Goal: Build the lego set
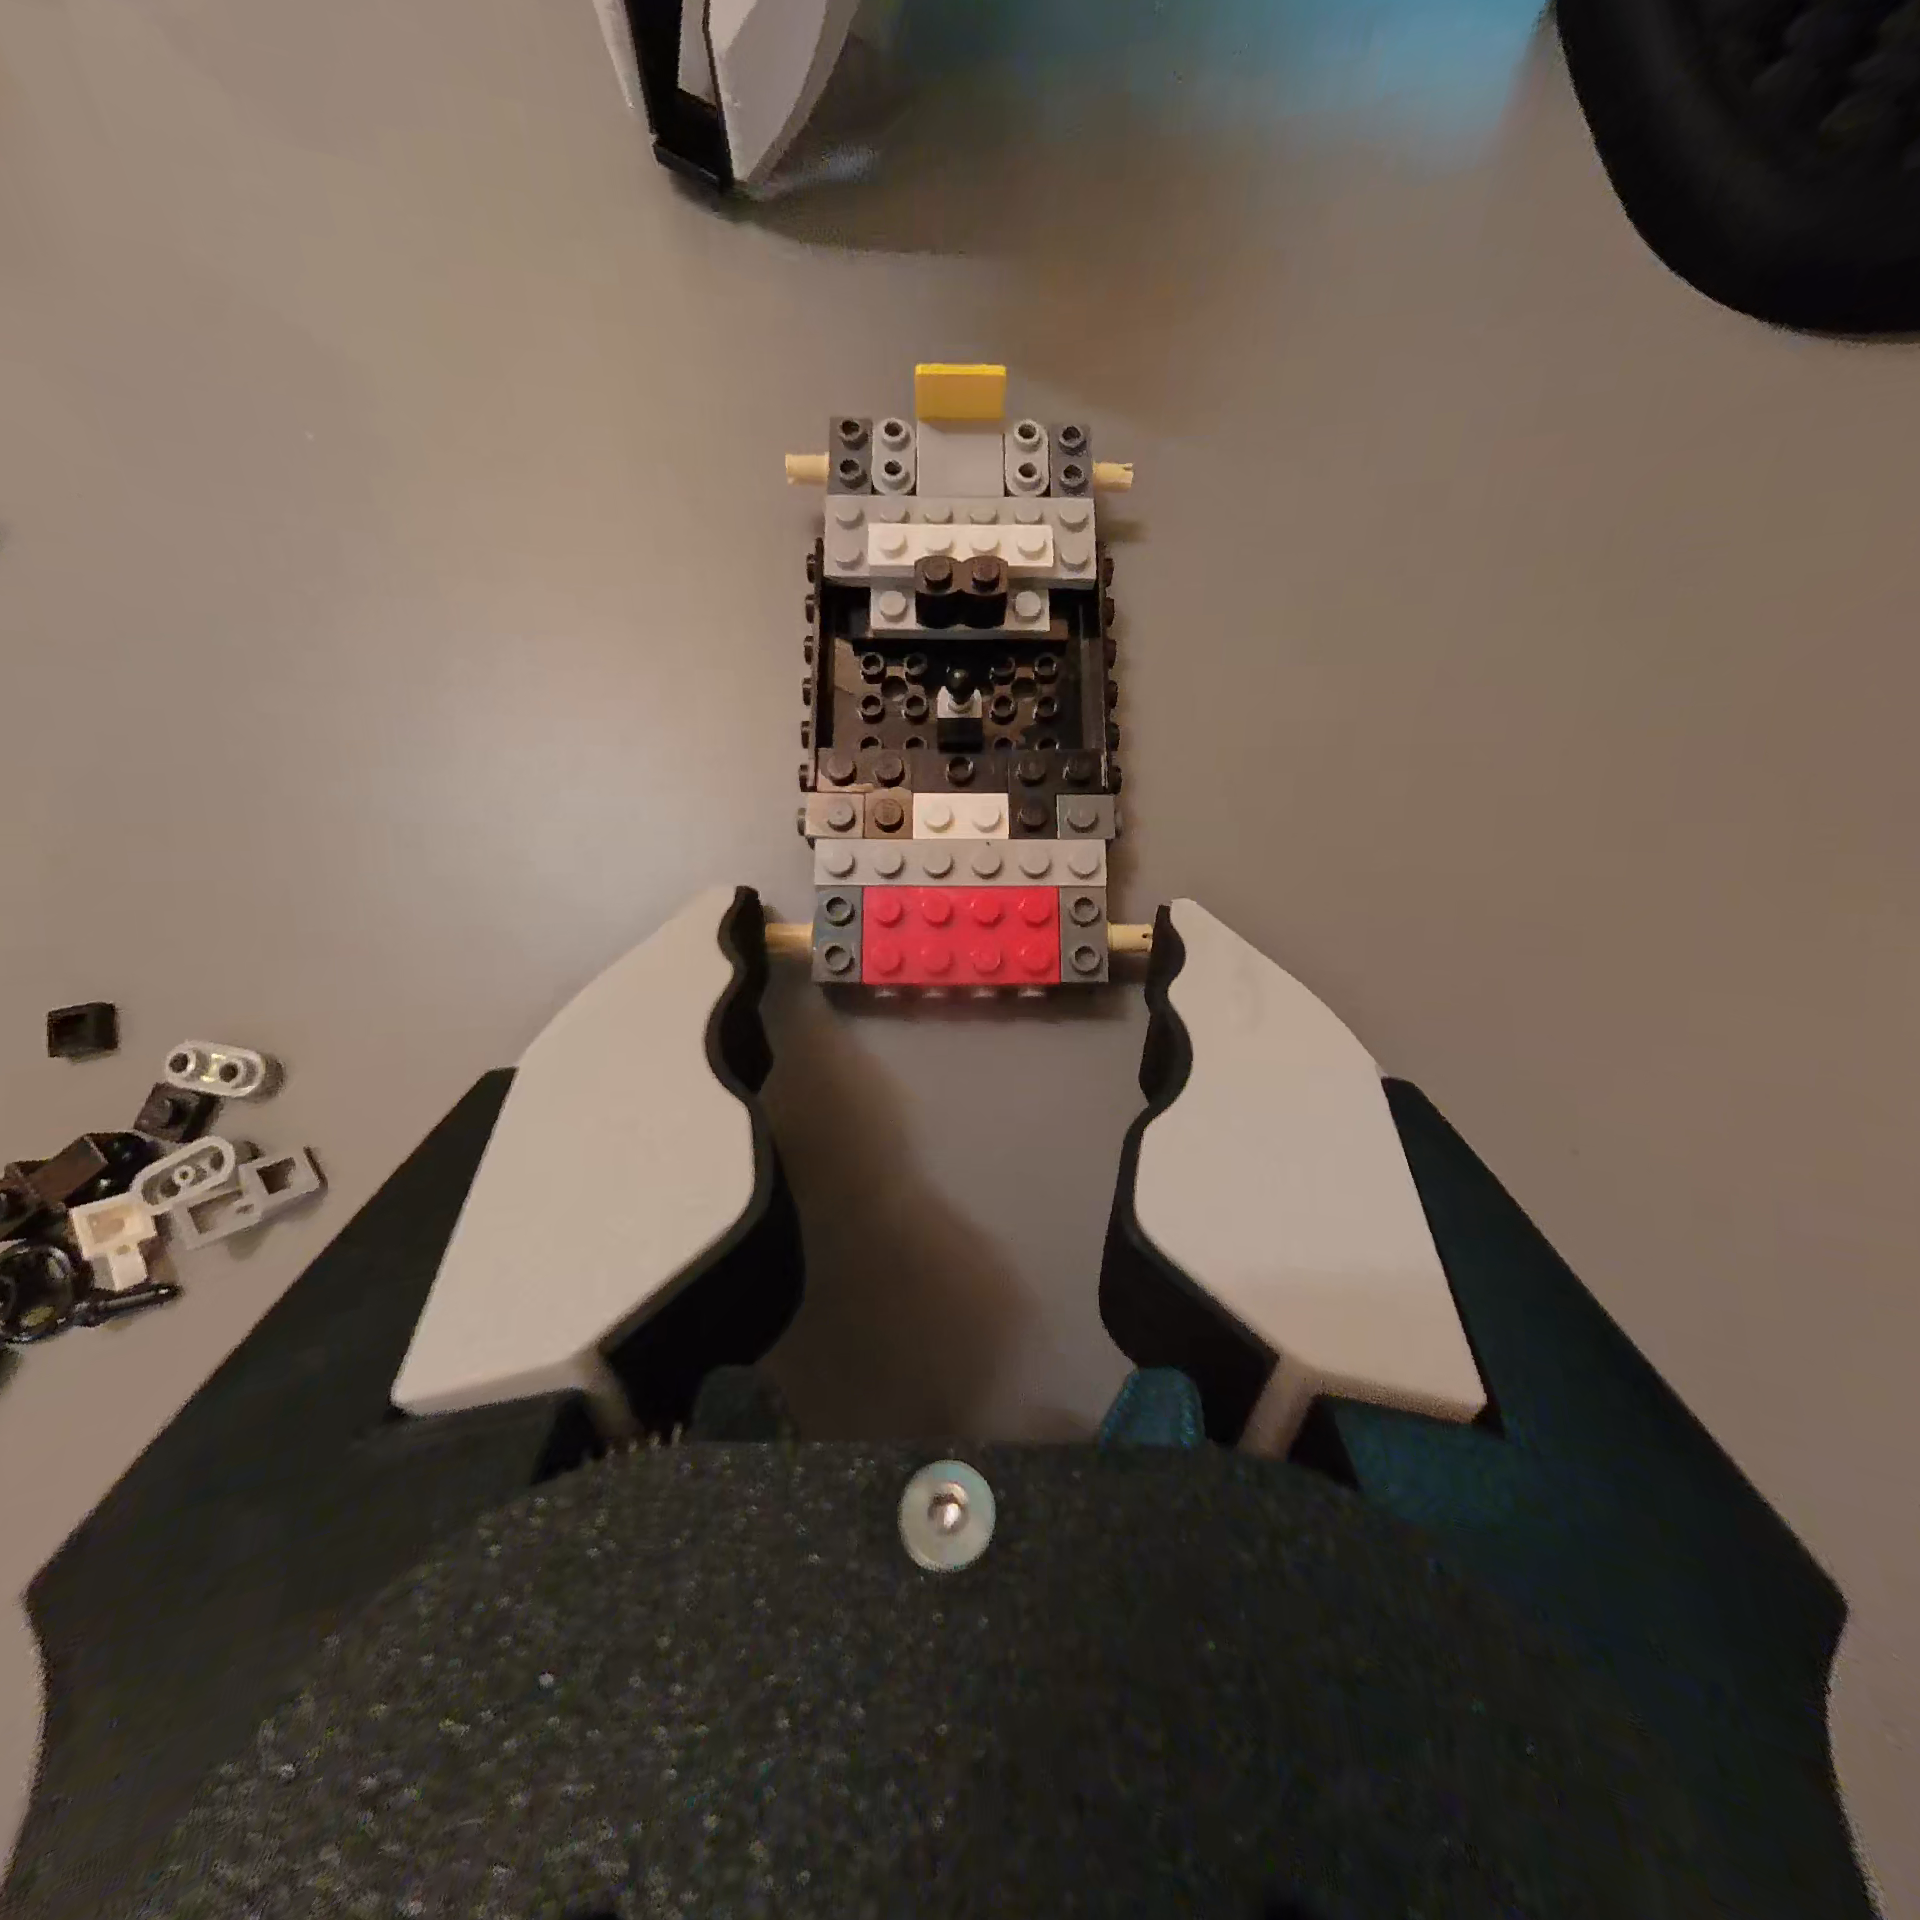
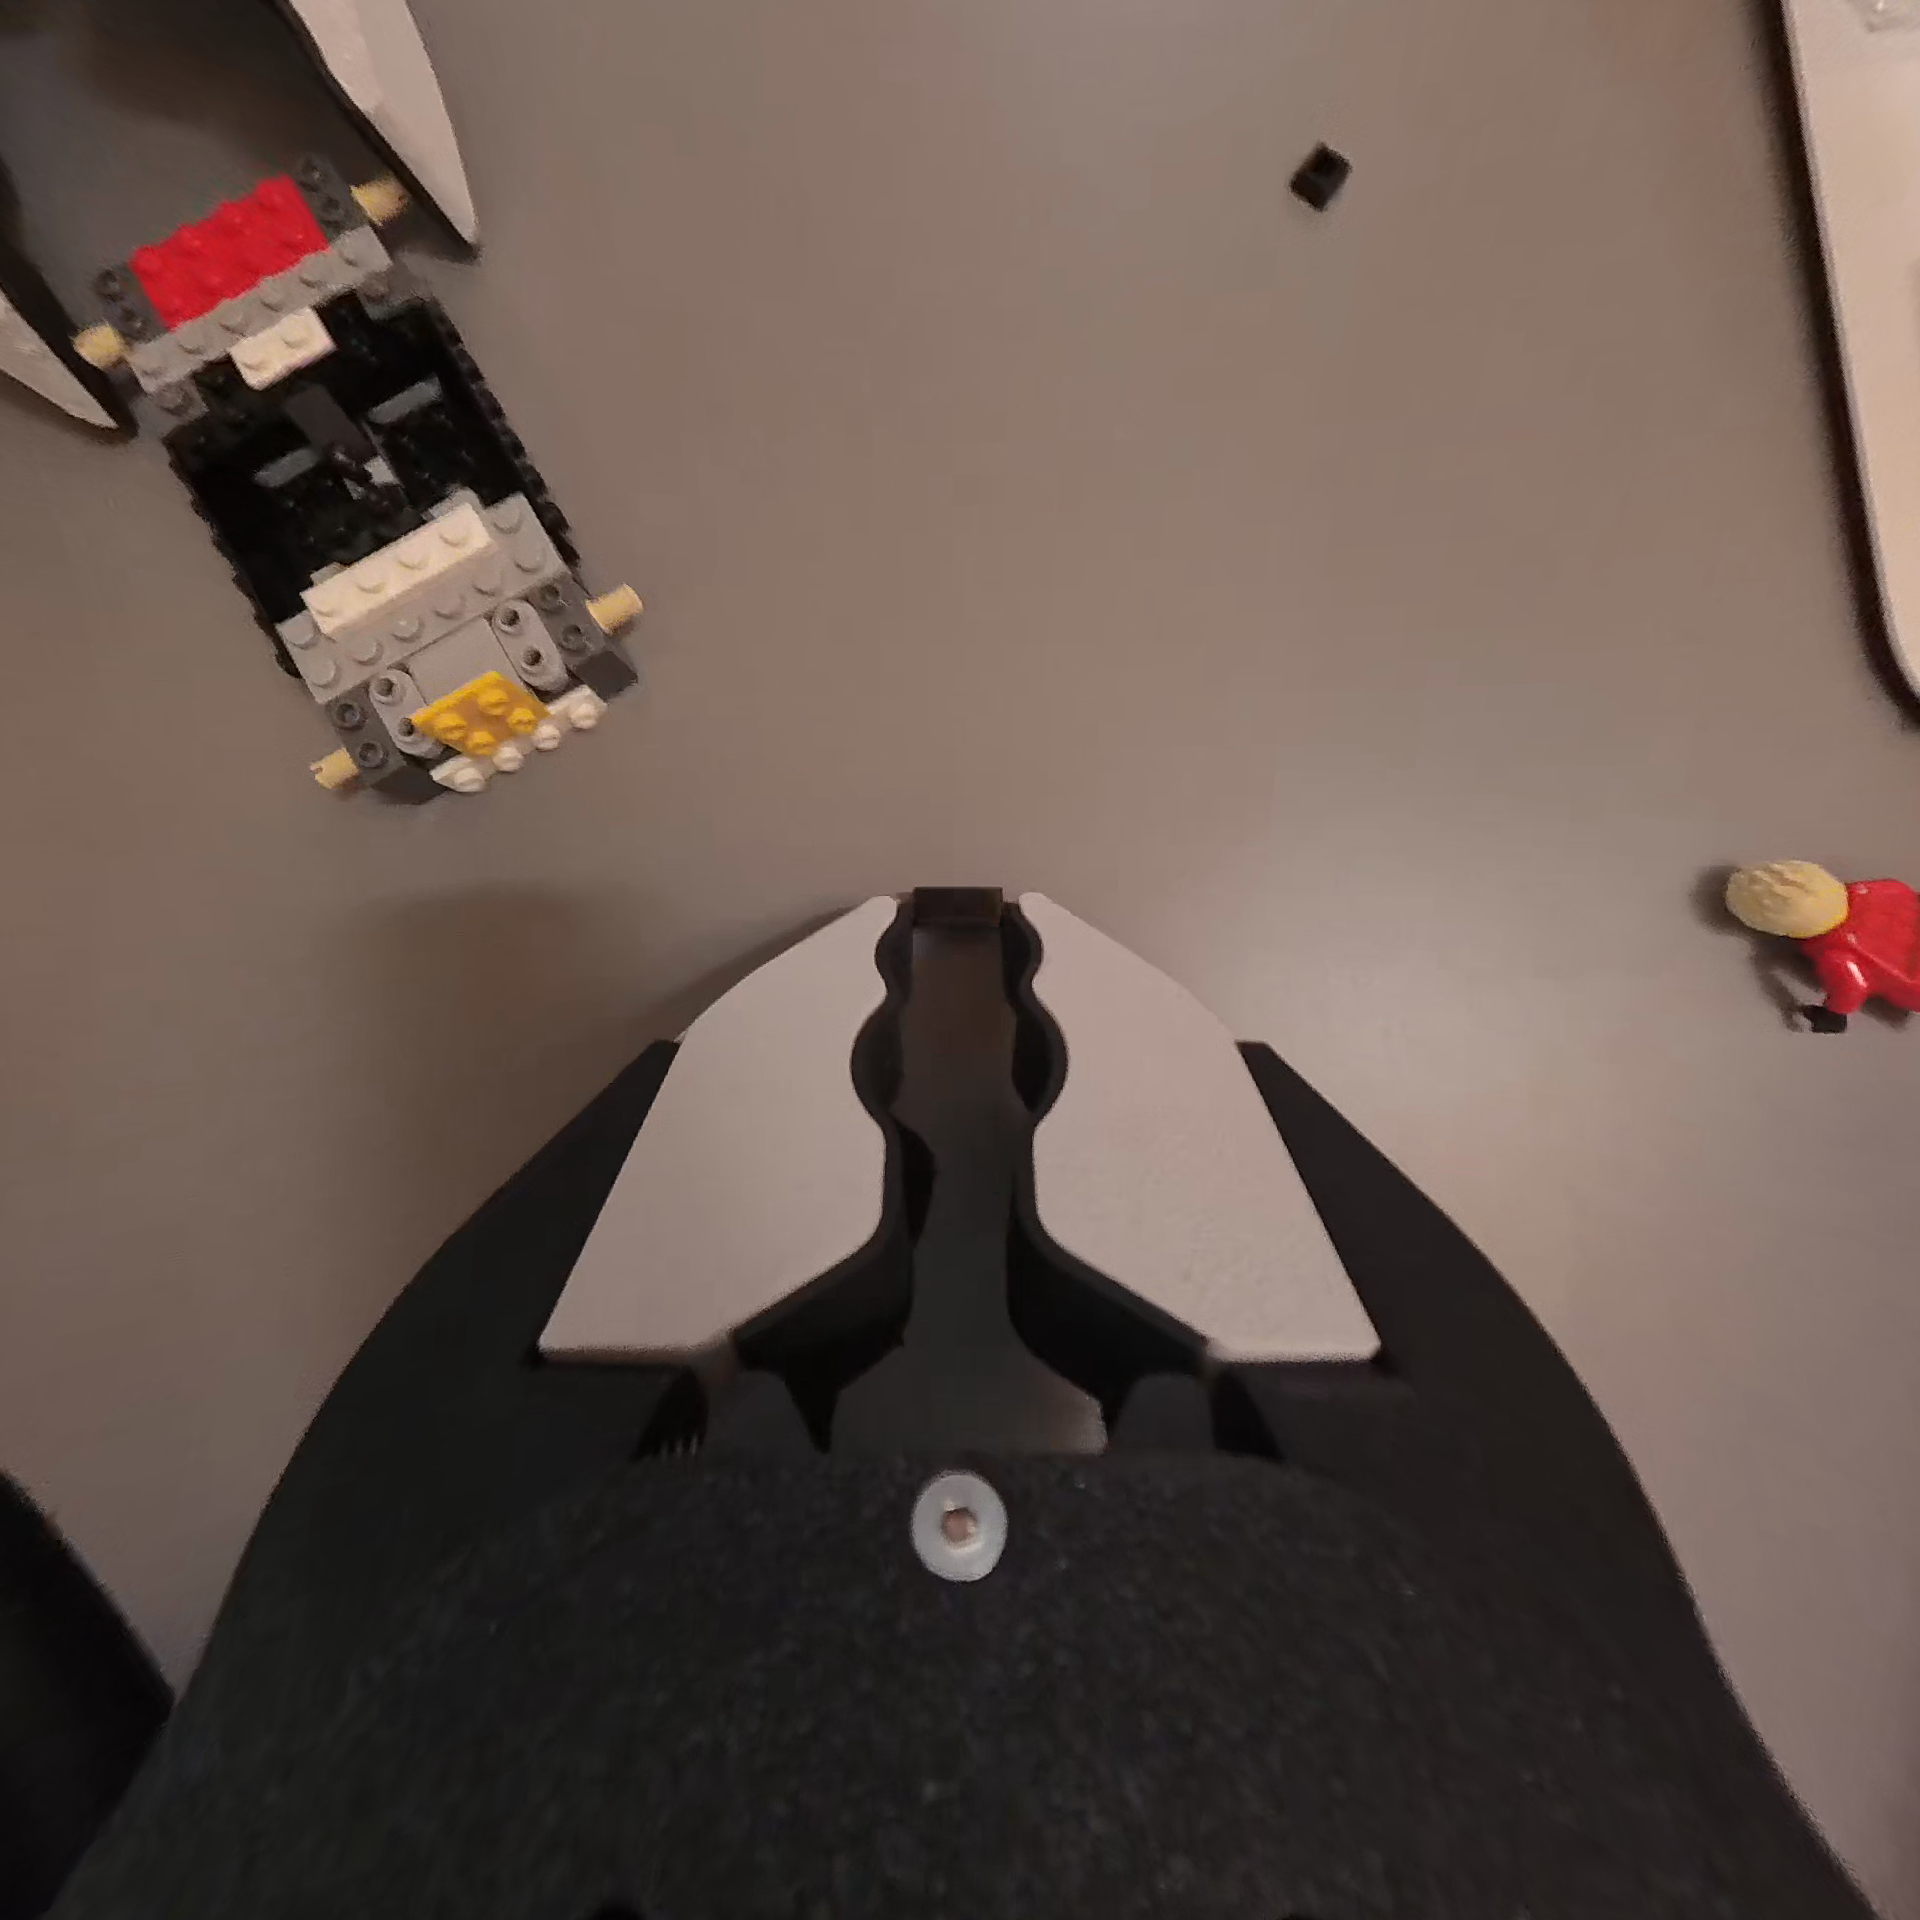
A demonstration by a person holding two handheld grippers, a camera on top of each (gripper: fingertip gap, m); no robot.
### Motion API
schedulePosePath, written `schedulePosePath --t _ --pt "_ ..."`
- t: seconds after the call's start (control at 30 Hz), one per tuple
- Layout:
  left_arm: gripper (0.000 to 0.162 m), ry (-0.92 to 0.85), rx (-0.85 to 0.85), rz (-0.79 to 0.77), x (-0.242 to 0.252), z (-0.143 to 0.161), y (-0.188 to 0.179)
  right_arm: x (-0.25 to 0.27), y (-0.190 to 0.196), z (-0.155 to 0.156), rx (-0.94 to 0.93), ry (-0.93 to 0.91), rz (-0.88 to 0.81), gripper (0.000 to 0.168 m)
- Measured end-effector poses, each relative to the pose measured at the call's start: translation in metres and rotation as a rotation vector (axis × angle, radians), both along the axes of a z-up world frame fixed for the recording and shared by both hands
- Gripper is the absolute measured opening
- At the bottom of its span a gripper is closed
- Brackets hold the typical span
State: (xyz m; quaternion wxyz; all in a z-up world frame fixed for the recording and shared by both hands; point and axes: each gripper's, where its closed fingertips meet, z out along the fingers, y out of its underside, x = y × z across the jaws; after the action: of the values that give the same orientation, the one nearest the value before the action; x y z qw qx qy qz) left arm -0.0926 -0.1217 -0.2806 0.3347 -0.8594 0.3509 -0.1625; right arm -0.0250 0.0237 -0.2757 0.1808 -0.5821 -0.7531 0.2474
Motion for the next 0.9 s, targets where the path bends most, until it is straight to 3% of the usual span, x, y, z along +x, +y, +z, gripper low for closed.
schedulePosePath --t 0.9 --pt "0.070 0.036 -0.005 -0.165 0.014 -0.001 -0.023 0.009 -0.069 0.042 0.009 0.080 0.100 0.016"
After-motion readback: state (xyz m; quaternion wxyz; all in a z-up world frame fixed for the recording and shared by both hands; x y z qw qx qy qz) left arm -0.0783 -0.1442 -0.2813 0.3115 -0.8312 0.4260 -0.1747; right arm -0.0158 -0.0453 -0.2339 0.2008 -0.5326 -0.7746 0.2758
